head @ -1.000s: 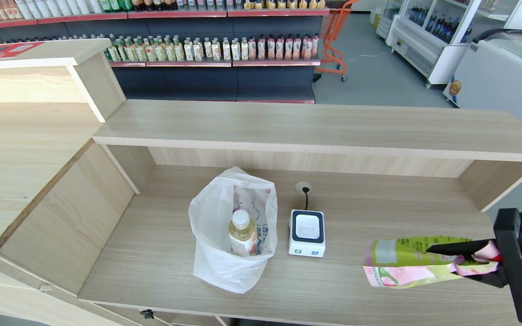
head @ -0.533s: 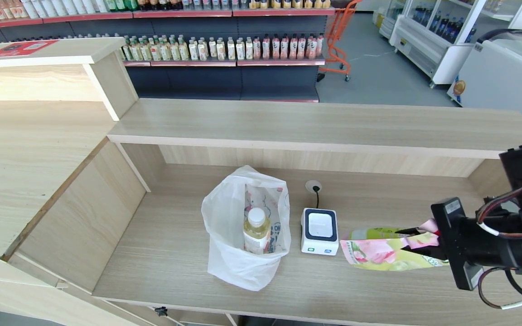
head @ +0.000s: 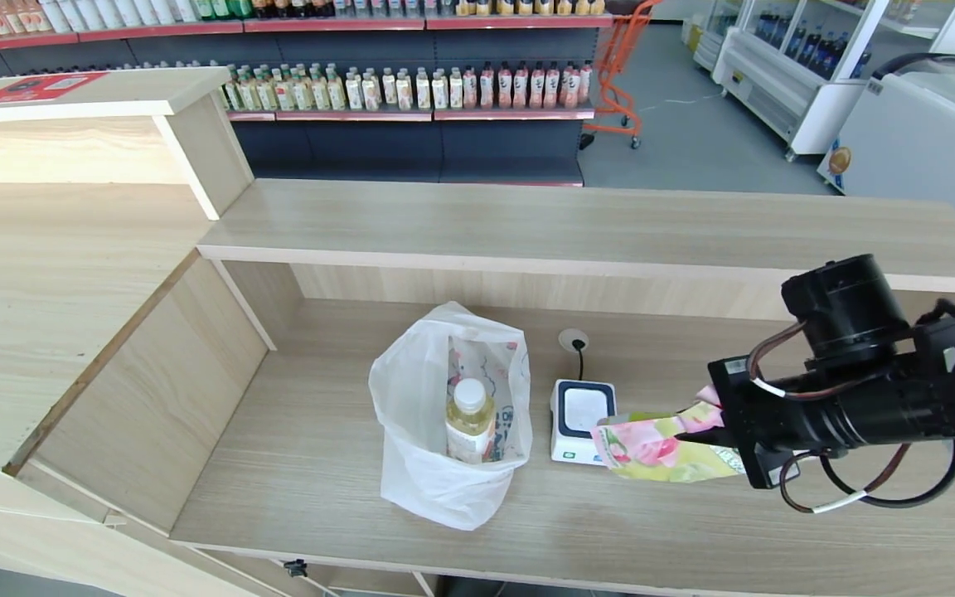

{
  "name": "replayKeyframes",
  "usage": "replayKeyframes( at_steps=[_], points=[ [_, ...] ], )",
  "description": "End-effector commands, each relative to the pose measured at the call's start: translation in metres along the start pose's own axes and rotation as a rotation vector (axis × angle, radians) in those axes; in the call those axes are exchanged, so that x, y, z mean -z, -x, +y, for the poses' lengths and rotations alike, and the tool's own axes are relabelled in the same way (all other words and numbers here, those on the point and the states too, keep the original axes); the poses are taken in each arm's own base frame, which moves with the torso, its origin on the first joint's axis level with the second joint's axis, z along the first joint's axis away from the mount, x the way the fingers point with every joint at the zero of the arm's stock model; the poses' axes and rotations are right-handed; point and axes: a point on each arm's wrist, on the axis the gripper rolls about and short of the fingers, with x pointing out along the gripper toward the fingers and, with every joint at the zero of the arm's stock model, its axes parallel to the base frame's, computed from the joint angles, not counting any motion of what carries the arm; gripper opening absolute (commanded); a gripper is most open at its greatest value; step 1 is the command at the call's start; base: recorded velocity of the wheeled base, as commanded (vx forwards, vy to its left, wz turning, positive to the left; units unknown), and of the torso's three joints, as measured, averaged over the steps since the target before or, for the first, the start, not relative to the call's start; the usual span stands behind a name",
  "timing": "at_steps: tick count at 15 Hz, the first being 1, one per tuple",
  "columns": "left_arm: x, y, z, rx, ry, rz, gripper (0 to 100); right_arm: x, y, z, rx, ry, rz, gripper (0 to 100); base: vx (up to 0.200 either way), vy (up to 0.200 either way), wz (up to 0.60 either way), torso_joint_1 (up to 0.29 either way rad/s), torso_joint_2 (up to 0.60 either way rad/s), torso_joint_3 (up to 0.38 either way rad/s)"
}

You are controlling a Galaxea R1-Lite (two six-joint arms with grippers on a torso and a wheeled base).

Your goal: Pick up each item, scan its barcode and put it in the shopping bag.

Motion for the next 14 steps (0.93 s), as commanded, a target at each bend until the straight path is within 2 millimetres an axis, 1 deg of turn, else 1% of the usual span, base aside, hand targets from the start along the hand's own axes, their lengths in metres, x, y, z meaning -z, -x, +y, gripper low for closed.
replayKeyframes(
  at_steps=[1, 2, 4, 7, 9, 11, 13, 14],
  points=[
    [0.000, 0.000, 0.000, 0.002, 0.000, -0.002, 100, -0.012, -0.039, 0.003, 0.044, -0.024, -0.011, 0, 0.000, 0.000, 0.00, 0.000, 0.00, 0.000],
    [0.000, 0.000, 0.000, 0.000, 0.000, 0.000, 100, -0.017, -0.049, 0.007, 0.032, -0.027, -0.011, 0, 0.000, 0.000, 0.00, 0.000, 0.00, 0.000],
    [0.000, 0.000, 0.000, 0.000, 0.000, 0.000, 100, -0.019, -0.056, 0.015, 0.001, -0.025, -0.010, 0, 0.000, 0.000, 0.00, 0.000, 0.00, 0.000],
    [0.000, 0.000, 0.000, 0.002, 0.000, 0.000, 100, -0.020, -0.071, 0.025, -0.024, -0.019, -0.005, 0, 0.000, 0.000, 0.00, 0.000, 0.00, 0.000],
    [0.000, 0.000, 0.000, 0.000, 0.000, 0.000, 100, -0.020, -0.079, 0.029, -0.026, -0.015, 0.000, 0, 0.000, 0.000, 0.00, 0.000, 0.00, 0.000],
    [0.000, 0.000, 0.000, 0.000, 0.000, 0.000, 100, -0.015, -0.090, 0.037, -0.053, -0.025, 0.024, 0, 0.000, 0.000, 0.00, 0.000, 0.00, 0.000],
    [0.000, 0.000, 0.000, 0.000, 0.000, 0.000, 100, -0.008, -0.102, 0.038, -0.050, -0.019, 0.049, 0, 0.000, 0.000, 0.00, 0.000, 0.00, 0.000],
    [0.000, 0.000, 0.000, 0.000, 0.000, 0.000, 100, -0.003, -0.106, 0.042, -0.058, -0.014, 0.059, 0, 0.000, 0.000, 0.00, 0.000, 0.00, 0.000]
  ],
)
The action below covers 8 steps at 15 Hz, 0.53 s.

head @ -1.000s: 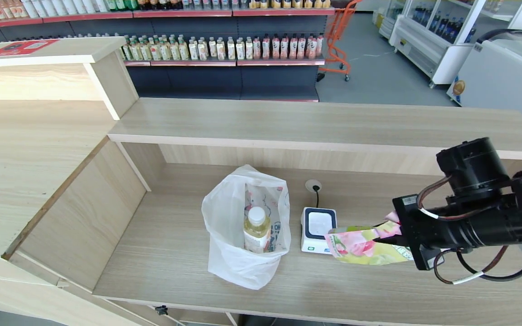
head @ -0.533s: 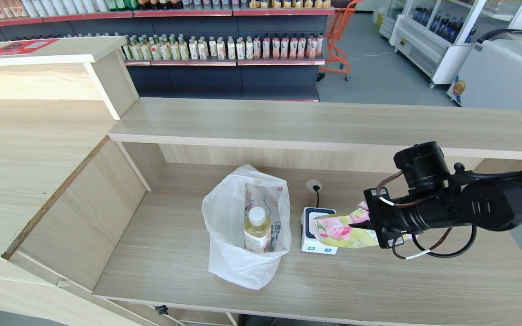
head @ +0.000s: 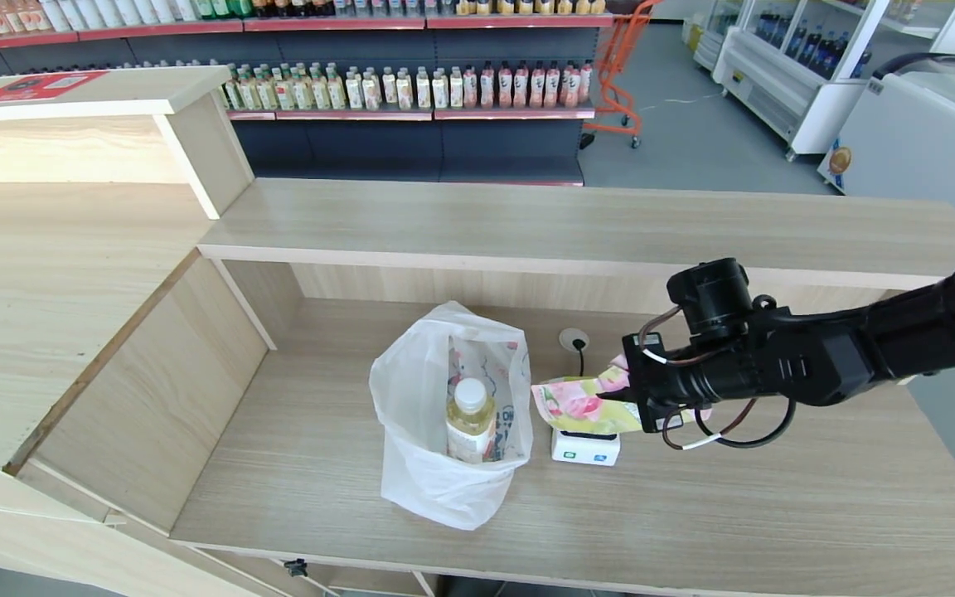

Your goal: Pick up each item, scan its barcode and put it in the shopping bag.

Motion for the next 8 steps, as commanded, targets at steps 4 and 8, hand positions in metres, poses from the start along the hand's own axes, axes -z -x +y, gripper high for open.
replayKeyframes(
  at_steps=[4, 8],
  points=[
    [0.000, 0.000, 0.000, 0.000, 0.000, 0.000, 100, 0.017, 0.008, 0.021, -0.069, -0.022, 0.035, 0, 0.000, 0.000, 0.00, 0.000, 0.00, 0.000],
    [0.000, 0.000, 0.000, 0.000, 0.000, 0.000, 100, 0.017, 0.018, 0.016, -0.018, -0.077, 0.014, 0, 0.000, 0.000, 0.00, 0.000, 0.00, 0.000]
  ],
)
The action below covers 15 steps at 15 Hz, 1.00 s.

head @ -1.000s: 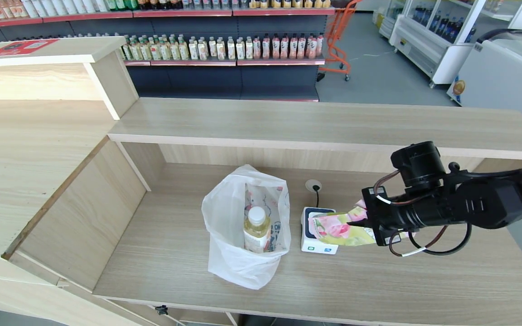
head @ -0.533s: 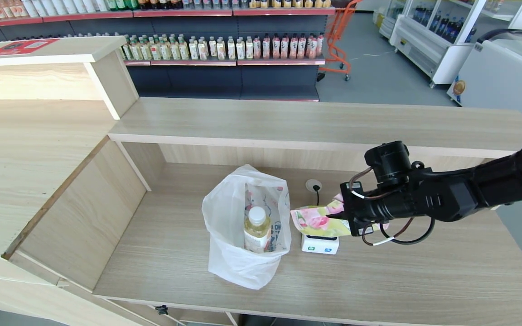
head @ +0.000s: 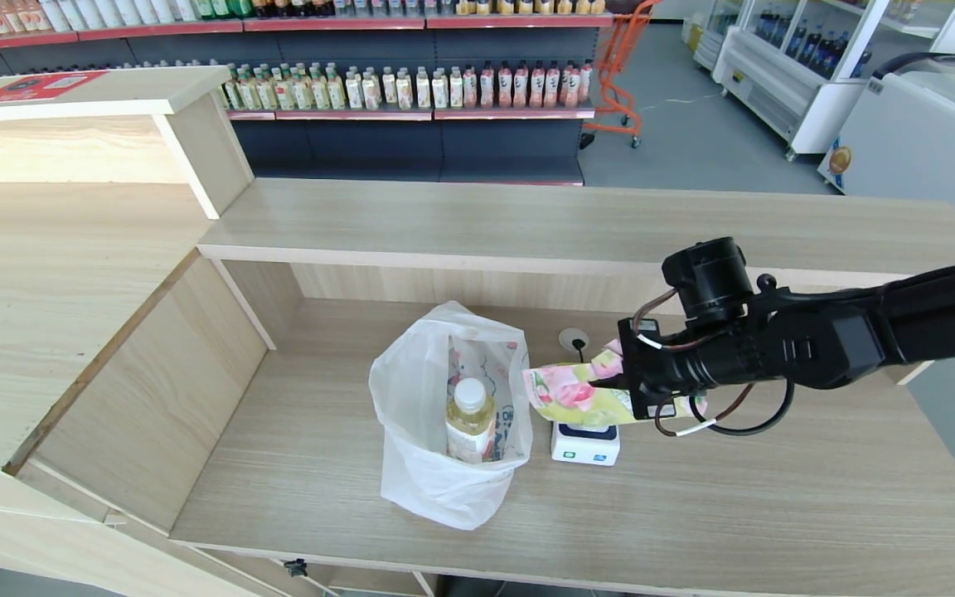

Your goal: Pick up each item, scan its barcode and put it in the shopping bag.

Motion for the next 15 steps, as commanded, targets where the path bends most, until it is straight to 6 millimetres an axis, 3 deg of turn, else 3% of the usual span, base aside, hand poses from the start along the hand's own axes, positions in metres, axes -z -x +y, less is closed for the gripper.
replayKeyframes(
  at_steps=[1, 7, 15],
  points=[
    [0.000, 0.000, 0.000, 0.000, 0.000, 0.000, 100, -0.001, 0.004, -0.002, 0.005, -0.011, -0.020, 0, 0.000, 0.000, 0.00, 0.000, 0.00, 0.000],
    [0.000, 0.000, 0.000, 0.000, 0.000, 0.000, 100, -0.011, -0.006, -0.009, 0.037, -0.059, -0.054, 0, 0.000, 0.000, 0.00, 0.000, 0.00, 0.000],
    [0.000, 0.000, 0.000, 0.000, 0.000, 0.000, 100, -0.008, 0.000, -0.004, 0.012, -0.074, -0.047, 0, 0.000, 0.000, 0.00, 0.000, 0.00, 0.000]
  ],
)
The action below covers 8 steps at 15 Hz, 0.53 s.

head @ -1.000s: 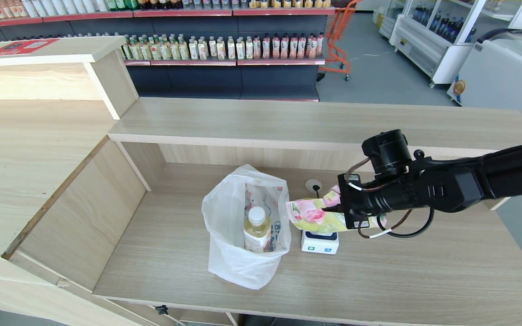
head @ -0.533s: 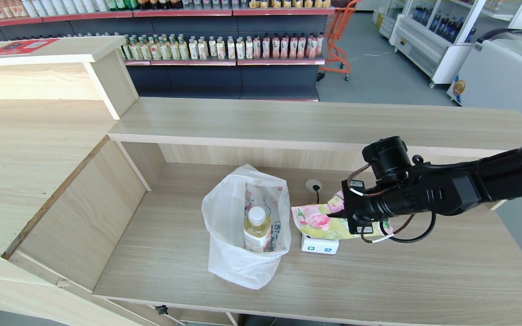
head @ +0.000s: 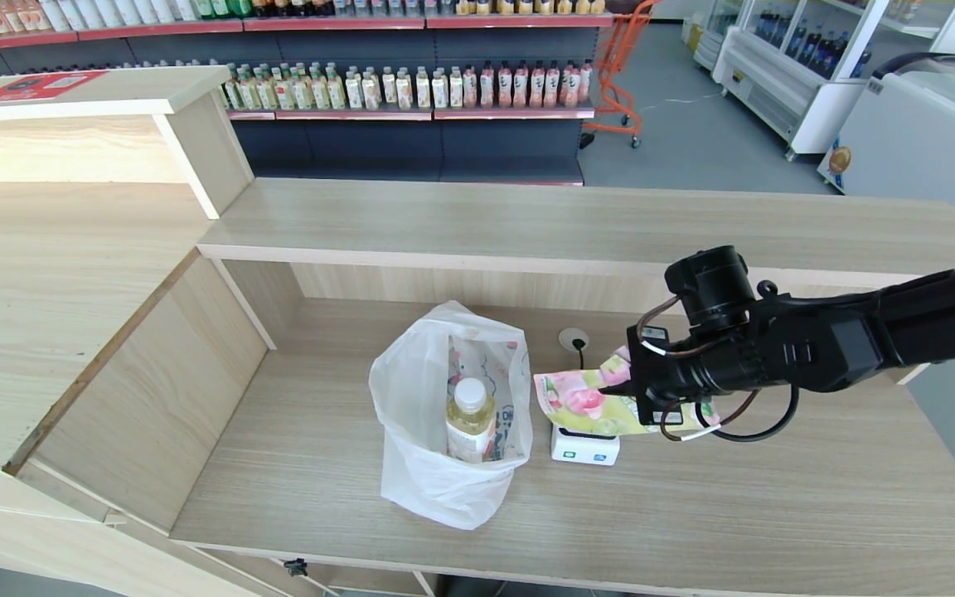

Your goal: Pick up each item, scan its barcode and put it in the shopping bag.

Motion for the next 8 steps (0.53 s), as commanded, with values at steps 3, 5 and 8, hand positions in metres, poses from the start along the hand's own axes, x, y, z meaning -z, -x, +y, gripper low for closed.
replayKeyframes(
  at_steps=[3, 5, 8],
  points=[
    [0.000, 0.000, 0.000, 0.001, 0.000, 0.000, 100, 0.001, 0.004, 0.001, -0.007, 0.000, 0.002, 0, 0.000, 0.000, 0.00, 0.000, 0.00, 0.000],
    [0.000, 0.000, 0.000, 0.000, 0.000, 0.000, 100, 0.007, 0.024, 0.002, -0.036, 0.057, -0.001, 0, 0.000, 0.000, 0.00, 0.000, 0.00, 0.000],
    [0.000, 0.000, 0.000, 0.000, 0.000, 0.000, 100, 0.012, 0.103, -0.023, -0.103, 0.723, -0.100, 0, 0.000, 0.000, 0.00, 0.000, 0.00, 0.000]
  ],
)
